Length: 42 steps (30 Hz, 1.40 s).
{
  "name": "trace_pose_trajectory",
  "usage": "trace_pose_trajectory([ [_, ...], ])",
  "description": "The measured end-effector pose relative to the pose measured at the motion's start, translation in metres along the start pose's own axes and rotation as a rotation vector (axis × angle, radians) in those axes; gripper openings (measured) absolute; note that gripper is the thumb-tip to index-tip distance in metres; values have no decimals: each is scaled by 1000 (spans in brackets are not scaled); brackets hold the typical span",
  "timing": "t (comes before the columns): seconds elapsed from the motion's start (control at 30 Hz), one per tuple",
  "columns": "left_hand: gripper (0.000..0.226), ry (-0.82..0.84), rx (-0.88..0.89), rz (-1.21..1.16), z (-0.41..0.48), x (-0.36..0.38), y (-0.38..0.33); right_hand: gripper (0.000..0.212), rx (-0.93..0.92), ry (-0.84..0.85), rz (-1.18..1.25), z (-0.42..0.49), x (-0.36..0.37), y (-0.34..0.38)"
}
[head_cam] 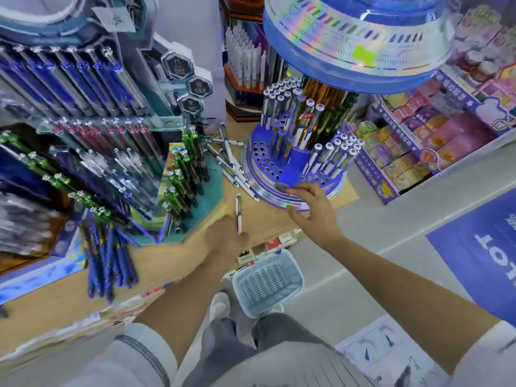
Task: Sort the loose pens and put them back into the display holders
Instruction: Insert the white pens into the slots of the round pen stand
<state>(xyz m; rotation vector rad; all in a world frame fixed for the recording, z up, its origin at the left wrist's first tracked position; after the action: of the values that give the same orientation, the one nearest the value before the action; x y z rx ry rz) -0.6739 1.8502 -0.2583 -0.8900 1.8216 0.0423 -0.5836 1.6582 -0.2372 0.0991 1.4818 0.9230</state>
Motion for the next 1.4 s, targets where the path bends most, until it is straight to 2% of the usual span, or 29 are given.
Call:
trace_pose_trajectory([
  [0.1,23,-35,-27,-89,-5,-1,0,42,-56,27,-52,0,1,-9],
  [0.17,25,-51,-42,-148,-7,-2,0,42,-62,20,-51,0,-1,-14],
  [0.3,29,-62,-78,-285,-15,-2,6,35,-44,-9,-55,2,-4,-19],
  [0.4,26,-74,-84,-462,-26,-2,14,27,-61,-121,-53,5,-5,-16],
  [0.47,25,-108,-95,-545,-32,-2,22,23,-83,-135,-18,7,-3,-7],
  [0.63,28,-285,-60,-593,-46,-6,44,21,-127,5,84,21,17,31],
  [0.73,27,-290,-8,-610,-46,-9,53,25,-80,253,183,29,36,54],
  [0.8,20,-268,63,-667,-42,-8,55,27,54,462,383,25,49,66],
  [0.83,15,-248,107,-704,-40,-9,55,29,124,513,498,23,55,71],
  [0.93,7,-181,221,-753,-34,-9,50,26,264,387,689,23,57,75],
  [1.07,16,-101,322,-646,-22,-18,28,14,381,314,830,25,28,69],
  [1.13,19,-97,393,-586,-18,-25,9,15,408,232,846,26,8,63],
  [1.27,31,-156,555,-541,-6,-35,-29,22,404,-63,738,24,-28,47],
  [1.4,48,-203,742,-325,7,-34,-61,23,410,-353,586,17,-63,28],
])
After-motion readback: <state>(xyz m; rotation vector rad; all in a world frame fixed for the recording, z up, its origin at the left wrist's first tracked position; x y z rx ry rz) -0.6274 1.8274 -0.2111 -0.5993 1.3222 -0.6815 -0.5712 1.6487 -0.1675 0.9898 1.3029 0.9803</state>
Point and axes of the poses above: each hand's wrist, its own z-axis towards the middle knuckle, its own x-axis out of the palm, y = z × x, the point moved 1 cm from there along z, towards the middle knuckle, and after that the axes turned 6 degrees about -z, right-handed, at the moved point
